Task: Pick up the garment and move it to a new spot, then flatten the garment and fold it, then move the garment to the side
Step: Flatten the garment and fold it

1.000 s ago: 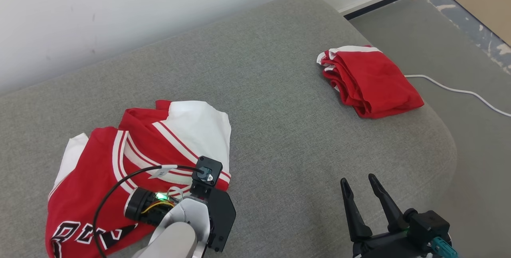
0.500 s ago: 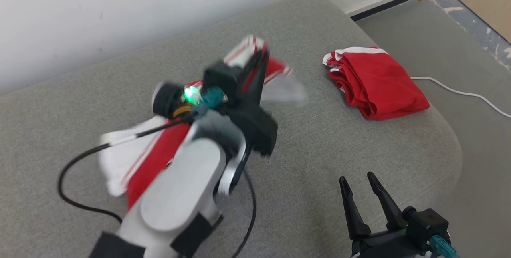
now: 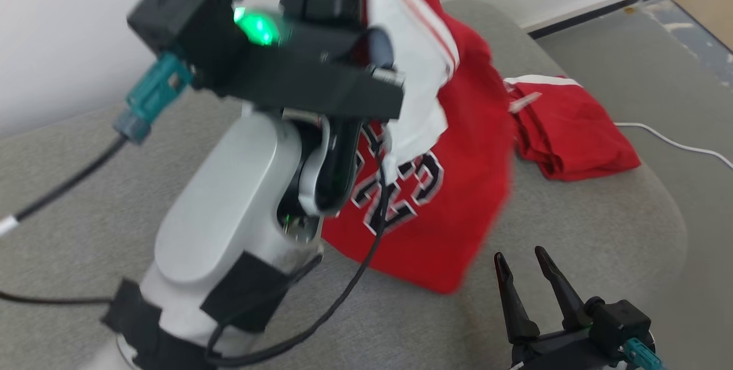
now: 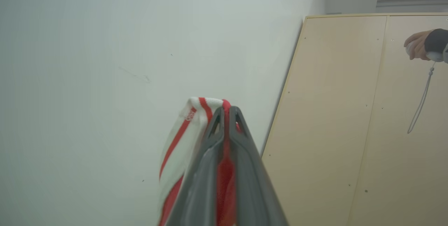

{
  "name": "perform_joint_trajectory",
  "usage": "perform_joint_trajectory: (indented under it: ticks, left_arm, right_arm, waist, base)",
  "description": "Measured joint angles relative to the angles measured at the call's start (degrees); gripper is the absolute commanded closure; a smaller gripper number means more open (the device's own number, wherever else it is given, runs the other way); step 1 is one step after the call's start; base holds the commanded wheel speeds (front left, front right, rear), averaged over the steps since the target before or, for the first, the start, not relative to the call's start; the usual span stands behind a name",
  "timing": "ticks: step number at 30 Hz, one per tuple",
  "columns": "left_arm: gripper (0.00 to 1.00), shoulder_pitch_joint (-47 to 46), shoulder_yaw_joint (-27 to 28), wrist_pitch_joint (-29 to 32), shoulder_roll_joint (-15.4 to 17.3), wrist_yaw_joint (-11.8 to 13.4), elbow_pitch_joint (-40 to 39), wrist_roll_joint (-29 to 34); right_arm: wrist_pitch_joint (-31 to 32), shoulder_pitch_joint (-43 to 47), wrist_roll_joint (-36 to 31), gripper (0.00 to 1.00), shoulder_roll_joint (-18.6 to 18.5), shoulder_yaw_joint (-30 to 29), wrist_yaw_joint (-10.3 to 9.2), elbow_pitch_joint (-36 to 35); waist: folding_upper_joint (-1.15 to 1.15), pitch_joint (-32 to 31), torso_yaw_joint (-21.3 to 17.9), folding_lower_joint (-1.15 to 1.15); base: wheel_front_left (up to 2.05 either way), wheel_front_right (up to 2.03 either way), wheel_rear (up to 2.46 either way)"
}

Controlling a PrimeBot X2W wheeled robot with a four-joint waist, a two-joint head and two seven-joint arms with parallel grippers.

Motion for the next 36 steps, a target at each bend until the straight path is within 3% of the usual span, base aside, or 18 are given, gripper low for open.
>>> perform_joint_trajectory:
  ticks: [6,14,21,29,36]
  left_arm:
    - [1.00,16.1,6.2,0.0,0.8,1.1,2.3,1.0]
    - [1.00,38.9,17.5,0.0,5.4,1.4,5.3,0.9]
    - [1.00,44.1,25.5,0.0,3.9,1.1,3.3,3.6]
    - [1.00,48.7,26.0,0.0,2.0,2.6,-5.1,7.0]
    - [1.00,53.2,24.4,3.1,2.3,6.0,-10.7,8.3]
  right_arm:
    - [0.0,0.1,0.0,0.00,-0.4,-0.1,0.00,-0.4]
    - [0.0,0.4,-0.2,0.00,-1.3,0.4,0.00,-0.2]
    - [0.0,0.5,-0.2,0.00,-1.9,1.3,0.00,0.1]
    - [0.0,1.6,-0.2,0.00,-2.4,1.4,0.00,0.3]
    - [0.0,1.7,-0.2,0.00,-2.5,1.6,0.00,0.1]
  waist:
    - [0.00,0.6,3.9,0.01]
    - [0.00,0.8,8.7,0.00]
    - [0.00,-0.5,11.1,0.00]
    - [0.00,-2.3,12.3,0.00]
    - [0.00,-2.3,12.8,0.00]
  base:
    - [0.00,0.00,0.00]
    - [0.00,0.00,0.00]
    - [0.00,0.00,0.00]
    - [0.00,0.00,0.00]
    - [0.00,0.00,0.00]
